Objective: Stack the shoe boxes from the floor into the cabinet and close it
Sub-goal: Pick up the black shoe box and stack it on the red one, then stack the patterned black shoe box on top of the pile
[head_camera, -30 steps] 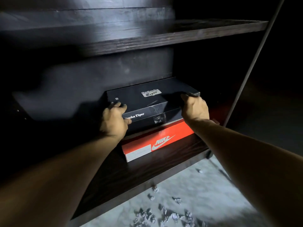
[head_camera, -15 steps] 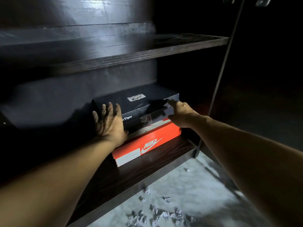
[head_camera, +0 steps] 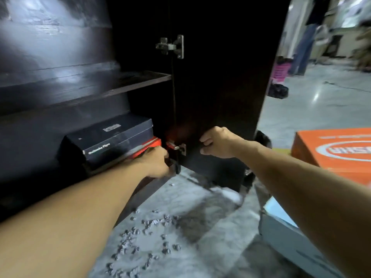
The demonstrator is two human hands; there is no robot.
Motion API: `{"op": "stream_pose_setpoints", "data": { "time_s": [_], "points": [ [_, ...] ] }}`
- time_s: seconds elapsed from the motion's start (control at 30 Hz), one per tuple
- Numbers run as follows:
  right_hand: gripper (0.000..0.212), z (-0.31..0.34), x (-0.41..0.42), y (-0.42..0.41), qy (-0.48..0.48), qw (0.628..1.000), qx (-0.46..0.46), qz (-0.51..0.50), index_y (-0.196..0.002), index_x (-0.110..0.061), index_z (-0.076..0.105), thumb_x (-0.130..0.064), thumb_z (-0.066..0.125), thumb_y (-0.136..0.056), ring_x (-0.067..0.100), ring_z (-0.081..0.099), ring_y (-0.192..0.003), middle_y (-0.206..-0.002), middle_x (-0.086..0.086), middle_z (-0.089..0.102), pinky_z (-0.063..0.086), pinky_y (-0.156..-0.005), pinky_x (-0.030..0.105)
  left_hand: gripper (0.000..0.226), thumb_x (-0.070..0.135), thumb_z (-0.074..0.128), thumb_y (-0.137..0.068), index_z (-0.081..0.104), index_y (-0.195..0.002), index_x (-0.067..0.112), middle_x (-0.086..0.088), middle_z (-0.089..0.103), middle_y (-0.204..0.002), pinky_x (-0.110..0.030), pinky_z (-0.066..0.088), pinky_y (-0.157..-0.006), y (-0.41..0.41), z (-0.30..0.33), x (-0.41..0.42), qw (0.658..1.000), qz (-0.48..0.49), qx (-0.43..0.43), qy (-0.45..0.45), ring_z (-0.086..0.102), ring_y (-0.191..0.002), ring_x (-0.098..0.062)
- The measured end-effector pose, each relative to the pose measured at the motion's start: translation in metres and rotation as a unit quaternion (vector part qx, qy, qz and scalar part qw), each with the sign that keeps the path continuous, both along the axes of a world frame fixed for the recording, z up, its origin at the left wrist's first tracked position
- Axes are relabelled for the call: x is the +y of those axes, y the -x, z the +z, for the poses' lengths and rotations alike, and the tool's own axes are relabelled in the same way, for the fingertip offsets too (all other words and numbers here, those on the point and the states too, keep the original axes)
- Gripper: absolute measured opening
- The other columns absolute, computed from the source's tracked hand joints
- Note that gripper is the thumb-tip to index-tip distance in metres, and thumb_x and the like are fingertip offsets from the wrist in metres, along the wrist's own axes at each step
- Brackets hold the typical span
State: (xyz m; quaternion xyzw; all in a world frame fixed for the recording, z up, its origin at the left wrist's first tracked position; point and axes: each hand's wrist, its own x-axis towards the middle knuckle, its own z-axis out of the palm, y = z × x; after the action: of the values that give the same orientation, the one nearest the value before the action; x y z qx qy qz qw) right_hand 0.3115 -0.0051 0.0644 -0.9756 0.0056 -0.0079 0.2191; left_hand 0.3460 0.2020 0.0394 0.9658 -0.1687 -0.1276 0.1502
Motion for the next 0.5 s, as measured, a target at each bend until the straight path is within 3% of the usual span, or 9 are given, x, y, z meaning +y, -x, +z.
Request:
{"op": "stream_pose_setpoints", "data": {
  "time_s": [0.07,0.17,0.23,0.33,0.37,0.43,0.5],
  "points": [
    [0.039,0.007,-0.021,0.055,0.010,0.999,0.010,-0.030,-0.114,-0.012,0.068,-0.027,0.074,-0.079,0.020,0.065,-0.103,-0.107,0.004,0.071,0.050,-0.096,0.032,0.073,0.039,0.082,-0.072,0.053,-0.131,0.008,-0.009,0.061,-0.124,-0.030,0.048,-0.077,0.039,0.010,-0.027,0.999,-0.046,0.026,0.008,0.060,-0.097,-0.022],
    [0.011,0.016,-0.059,0.137,0.032,0.997,0.036,-0.068,-0.089,-0.020,0.072,-0.024,0.074,-0.079,0.017,0.064,-0.092,-0.091,-0.002,0.070,0.051,-0.086,0.026,0.086,0.048,0.082,-0.066,0.049,-0.138,0.013,-0.004,0.055,-0.135,-0.037,0.049,-0.096,0.100,0.020,-0.071,0.993,-0.114,0.035,0.006,0.056,-0.117,-0.024],
    [0.023,0.017,-0.082,0.186,0.033,0.994,0.046,-0.090,-0.101,-0.014,0.072,-0.023,0.074,-0.080,0.020,0.066,-0.096,-0.097,0.001,0.071,0.052,-0.087,0.029,0.087,0.052,0.080,-0.061,0.051,-0.136,0.017,-0.001,0.056,-0.134,-0.039,0.047,-0.100,0.136,0.021,-0.097,0.987,-0.154,0.037,-0.001,0.055,-0.120,-0.021],
    [0.042,0.014,-0.113,0.254,0.036,0.989,0.053,-0.134,-0.120,-0.012,0.065,-0.026,0.074,-0.082,0.021,0.065,-0.102,-0.115,0.004,0.069,0.052,-0.089,0.028,0.060,0.045,0.077,-0.065,0.063,-0.117,0.019,-0.001,0.064,-0.117,-0.033,0.049,-0.091,0.181,0.017,-0.134,0.978,-0.207,0.034,-0.001,0.060,-0.103,-0.019],
    [0.043,0.012,-0.123,0.276,0.029,0.987,0.052,-0.150,-0.121,-0.011,0.065,-0.027,0.074,-0.081,0.020,0.065,-0.102,-0.116,0.004,0.069,0.052,-0.088,0.028,0.053,0.044,0.077,-0.066,0.064,-0.111,0.020,0.000,0.063,-0.112,-0.030,0.048,-0.088,0.197,0.015,-0.147,0.974,-0.223,0.041,0.003,0.059,-0.100,-0.018],
    [0.045,0.006,-0.140,0.322,0.020,0.980,0.056,-0.191,-0.121,-0.011,0.065,-0.028,0.075,-0.080,0.020,0.065,-0.102,-0.116,0.004,0.069,0.051,-0.087,0.027,0.057,0.042,0.078,-0.068,0.063,-0.119,0.021,-0.002,0.062,-0.121,-0.035,0.049,-0.092,0.232,0.012,-0.172,0.965,-0.256,0.056,0.003,0.059,-0.108,-0.020],
    [0.046,-0.002,-0.155,0.365,0.014,0.973,0.060,-0.222,-0.121,-0.009,0.064,-0.027,0.076,-0.080,0.021,0.065,-0.105,-0.115,0.005,0.069,0.051,-0.089,0.029,0.046,0.042,0.078,-0.070,0.063,-0.108,0.020,-0.005,0.062,-0.121,-0.038,0.049,-0.095,0.266,0.003,-0.196,0.955,-0.292,0.061,-0.002,0.059,-0.111,-0.023]
  ]
}}
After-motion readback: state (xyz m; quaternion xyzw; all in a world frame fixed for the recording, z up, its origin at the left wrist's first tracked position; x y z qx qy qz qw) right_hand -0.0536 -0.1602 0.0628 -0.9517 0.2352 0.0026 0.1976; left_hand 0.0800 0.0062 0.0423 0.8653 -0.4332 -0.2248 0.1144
